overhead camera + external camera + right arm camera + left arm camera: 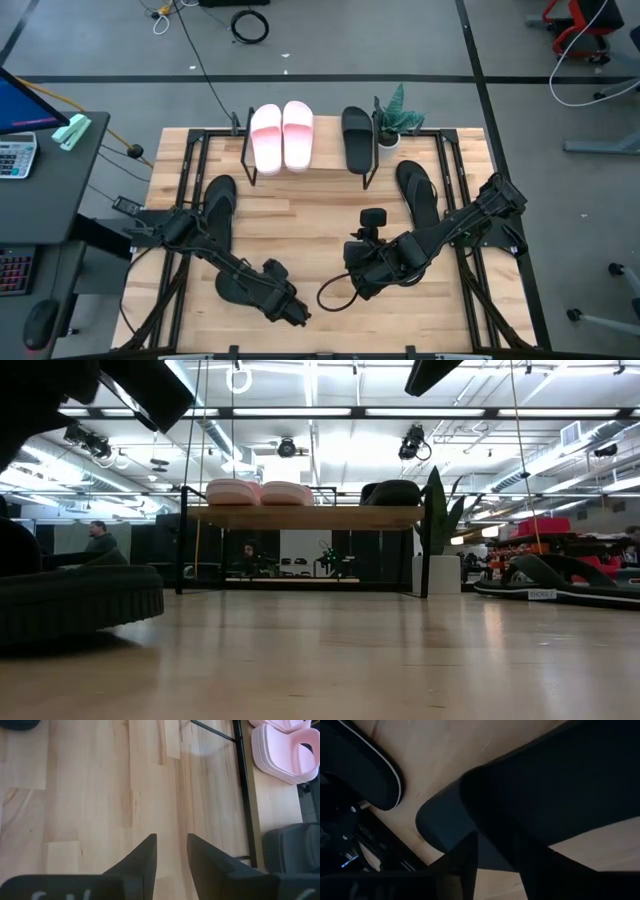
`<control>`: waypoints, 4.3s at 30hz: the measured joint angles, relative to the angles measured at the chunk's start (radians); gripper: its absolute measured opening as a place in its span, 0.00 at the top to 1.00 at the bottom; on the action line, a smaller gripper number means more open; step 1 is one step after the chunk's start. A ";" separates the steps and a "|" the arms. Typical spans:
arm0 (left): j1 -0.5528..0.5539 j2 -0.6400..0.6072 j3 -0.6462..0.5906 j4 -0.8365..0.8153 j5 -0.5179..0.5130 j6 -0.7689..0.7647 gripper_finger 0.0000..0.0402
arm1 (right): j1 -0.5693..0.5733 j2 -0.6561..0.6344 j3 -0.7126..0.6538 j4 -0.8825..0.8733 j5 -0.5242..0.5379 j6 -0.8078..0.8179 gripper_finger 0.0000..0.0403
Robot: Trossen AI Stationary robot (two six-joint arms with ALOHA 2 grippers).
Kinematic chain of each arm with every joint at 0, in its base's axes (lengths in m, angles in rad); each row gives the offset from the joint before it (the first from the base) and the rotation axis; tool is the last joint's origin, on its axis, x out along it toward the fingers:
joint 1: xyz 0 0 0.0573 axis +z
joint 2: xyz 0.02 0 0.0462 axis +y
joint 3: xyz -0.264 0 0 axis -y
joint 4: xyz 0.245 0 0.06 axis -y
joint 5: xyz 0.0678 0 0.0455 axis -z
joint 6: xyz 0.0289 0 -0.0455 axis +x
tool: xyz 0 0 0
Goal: Pick and place slides into the shelf
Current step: Put the black slipper on the shelf
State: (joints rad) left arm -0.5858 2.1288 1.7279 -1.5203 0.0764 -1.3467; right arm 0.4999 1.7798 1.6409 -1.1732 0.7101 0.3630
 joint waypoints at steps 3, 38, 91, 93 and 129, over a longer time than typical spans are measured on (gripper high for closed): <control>0.009 0.000 0.000 -0.018 0.000 -0.003 0.63 | -0.005 0.000 0.000 0.000 0.000 0.000 0.72; -0.112 0.083 0.000 -0.052 -0.060 -0.234 0.94 | -0.014 0.000 0.000 0.000 0.000 0.004 0.72; 0.462 0.084 0.585 0.104 -1.295 1.275 0.98 | 0.417 -0.014 -0.082 -0.382 -0.110 0.899 0.73; 0.507 0.084 0.585 0.132 -1.295 1.339 0.98 | 0.427 -0.014 -0.082 -0.383 -0.110 0.902 0.73; 0.857 0.086 0.584 0.536 -0.867 1.945 0.98 | 0.521 -0.014 -0.082 -0.382 -0.095 1.059 0.73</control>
State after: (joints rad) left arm 0.2714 2.2149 2.3119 -0.9847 -0.7907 0.5986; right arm 1.0206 1.7657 1.5585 -1.5548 0.6152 1.4223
